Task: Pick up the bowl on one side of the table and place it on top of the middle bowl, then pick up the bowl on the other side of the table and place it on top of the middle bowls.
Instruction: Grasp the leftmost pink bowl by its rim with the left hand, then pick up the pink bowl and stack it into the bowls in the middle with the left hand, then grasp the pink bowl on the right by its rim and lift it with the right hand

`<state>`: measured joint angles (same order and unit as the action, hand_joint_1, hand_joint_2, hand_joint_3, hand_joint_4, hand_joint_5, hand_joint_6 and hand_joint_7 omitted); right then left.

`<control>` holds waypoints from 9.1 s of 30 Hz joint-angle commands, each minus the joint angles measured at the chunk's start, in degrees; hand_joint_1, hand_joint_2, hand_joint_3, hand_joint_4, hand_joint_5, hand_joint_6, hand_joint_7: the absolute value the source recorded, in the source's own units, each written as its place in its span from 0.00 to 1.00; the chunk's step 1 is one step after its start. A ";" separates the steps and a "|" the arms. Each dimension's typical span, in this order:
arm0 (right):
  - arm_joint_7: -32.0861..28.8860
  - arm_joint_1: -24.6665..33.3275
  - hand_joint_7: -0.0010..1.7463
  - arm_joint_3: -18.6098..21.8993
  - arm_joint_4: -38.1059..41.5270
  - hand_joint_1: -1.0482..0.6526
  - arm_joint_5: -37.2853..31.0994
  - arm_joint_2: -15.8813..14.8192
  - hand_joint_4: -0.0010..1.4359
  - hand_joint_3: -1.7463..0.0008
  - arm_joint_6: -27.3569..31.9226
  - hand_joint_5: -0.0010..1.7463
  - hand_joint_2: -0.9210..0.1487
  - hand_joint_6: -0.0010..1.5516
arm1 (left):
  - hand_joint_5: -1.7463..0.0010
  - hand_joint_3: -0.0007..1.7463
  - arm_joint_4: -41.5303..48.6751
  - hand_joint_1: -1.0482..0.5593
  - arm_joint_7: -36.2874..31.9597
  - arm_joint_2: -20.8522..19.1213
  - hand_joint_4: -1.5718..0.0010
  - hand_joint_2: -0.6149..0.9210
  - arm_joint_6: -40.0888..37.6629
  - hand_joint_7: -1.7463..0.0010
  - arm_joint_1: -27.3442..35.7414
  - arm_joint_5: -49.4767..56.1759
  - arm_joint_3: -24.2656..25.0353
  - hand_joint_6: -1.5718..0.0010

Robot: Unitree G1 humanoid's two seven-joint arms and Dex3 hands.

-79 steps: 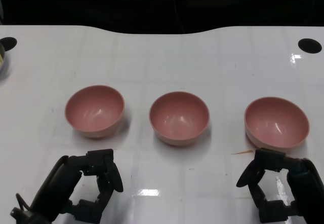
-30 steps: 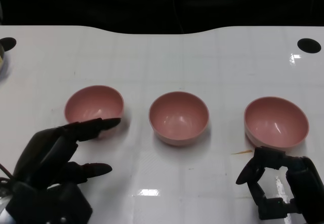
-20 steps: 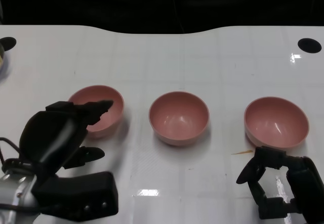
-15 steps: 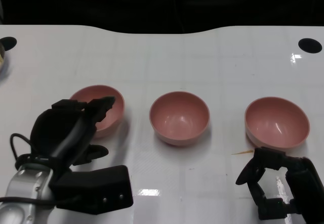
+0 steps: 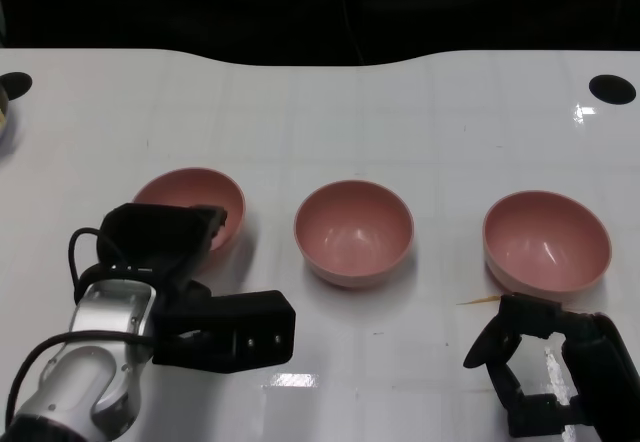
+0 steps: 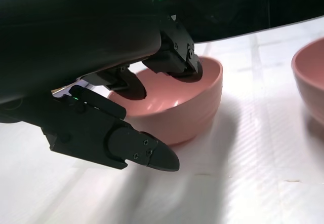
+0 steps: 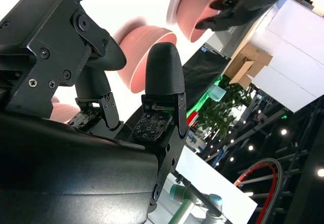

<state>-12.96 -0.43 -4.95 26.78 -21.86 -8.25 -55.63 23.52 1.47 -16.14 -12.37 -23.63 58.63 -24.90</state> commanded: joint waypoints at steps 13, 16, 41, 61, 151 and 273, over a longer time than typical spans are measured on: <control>-0.22 0.40 0.71 0.36 -0.97 0.66 0.49 0.17 0.60 0.15 0.23 0.89 0.69 0.56 | 0.23 0.01 20.27 0.45 -12.93 0.38 0.53 1.00 6.98 0.96 -9.61 -4.02 -3.99 0.31; 0.08 0.43 0.71 0.28 -1.04 0.66 0.75 0.15 0.59 0.16 0.41 0.89 0.68 0.56 | 0.08 0.01 23.60 0.46 -15.76 0.31 0.54 1.00 9.88 0.97 -10.90 -5.13 -4.38 0.28; -0.22 -0.35 0.71 0.10 -0.88 0.68 -0.05 0.83 0.59 0.16 1.08 0.89 0.68 0.56 | 0.00 0.13 14.84 0.49 -28.94 -3.78 0.46 0.98 19.24 0.36 -11.00 -5.36 -4.85 0.45; -0.09 -0.14 0.70 0.22 -1.18 0.68 0.04 0.67 0.60 0.18 0.99 0.88 0.68 0.56 | 0.00 0.52 5.81 0.53 -26.15 -1.59 0.44 0.70 23.97 0.21 -10.62 -6.85 -4.99 0.46; -0.83 -0.06 0.70 0.09 -1.54 0.69 -0.94 0.77 0.61 0.17 0.93 0.86 0.68 0.57 | 0.80 0.11 6.11 0.31 -6.57 -1.31 1.00 1.00 30.34 1.00 -4.17 -9.66 -10.55 0.87; -13.10 -15.94 0.66 -14.78 2.25 0.55 -34.02 -10.26 0.65 0.98 52.77 0.89 0.06 0.58 | 0.03 0.86 -2.60 0.65 6.12 0.77 0.45 0.61 60.46 0.18 25.76 -50.61 17.58 0.47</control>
<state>-23.22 -15.24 -19.35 27.26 -56.63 -17.55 -1.59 21.54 6.86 -14.86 48.57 1.73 8.42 -7.80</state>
